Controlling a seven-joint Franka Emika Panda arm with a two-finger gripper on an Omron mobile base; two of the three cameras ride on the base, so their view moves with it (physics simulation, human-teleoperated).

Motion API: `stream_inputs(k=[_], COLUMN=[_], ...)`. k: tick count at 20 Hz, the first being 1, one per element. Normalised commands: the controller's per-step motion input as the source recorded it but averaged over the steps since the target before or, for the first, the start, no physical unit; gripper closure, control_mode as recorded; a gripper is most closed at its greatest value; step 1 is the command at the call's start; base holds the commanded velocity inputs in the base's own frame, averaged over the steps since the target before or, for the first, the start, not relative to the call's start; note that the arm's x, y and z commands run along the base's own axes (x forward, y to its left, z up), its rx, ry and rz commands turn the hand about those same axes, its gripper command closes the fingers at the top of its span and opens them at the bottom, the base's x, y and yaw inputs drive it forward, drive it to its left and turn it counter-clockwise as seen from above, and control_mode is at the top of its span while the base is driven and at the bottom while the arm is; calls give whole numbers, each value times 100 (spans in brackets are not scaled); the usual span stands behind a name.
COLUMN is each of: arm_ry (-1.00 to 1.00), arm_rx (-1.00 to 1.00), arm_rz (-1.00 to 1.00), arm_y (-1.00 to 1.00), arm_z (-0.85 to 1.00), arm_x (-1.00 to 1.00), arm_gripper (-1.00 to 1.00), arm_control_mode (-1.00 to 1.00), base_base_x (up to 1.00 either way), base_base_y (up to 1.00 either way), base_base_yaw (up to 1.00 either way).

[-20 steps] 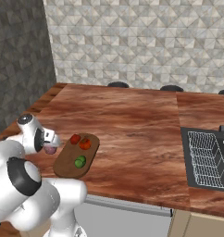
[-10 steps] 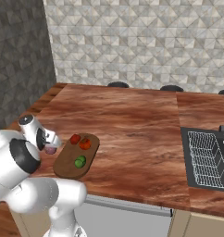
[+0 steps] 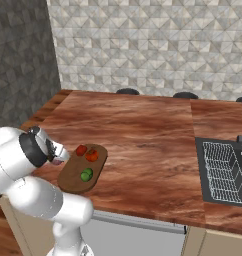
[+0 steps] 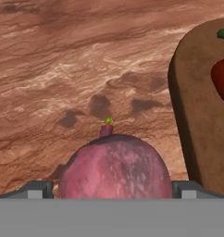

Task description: Place the avocado, onion, tomato, and bell pepper on the cutting board.

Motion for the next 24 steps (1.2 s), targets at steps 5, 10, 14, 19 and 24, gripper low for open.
stream_inputs(k=[5, 10, 14, 19, 24], arm_ry=[1, 4, 6, 0, 0], arm_rx=[0, 0, -1, 1, 3], arm_rz=[-6, -4, -3, 0, 0], arm_y=[0, 4, 4, -3, -23], arm_z=[-20, -25, -15, 11, 48], arm_x=[26, 10, 0, -5, -27], arm_gripper=[-100, 100, 100, 100, 100], arm_control_mode=[-100, -100, -100, -100, -100], base_base_x=[0, 0, 0, 0, 0], base_base_y=[0, 0, 0, 0, 0], base_base_yaw=[0, 0, 0, 0, 0])
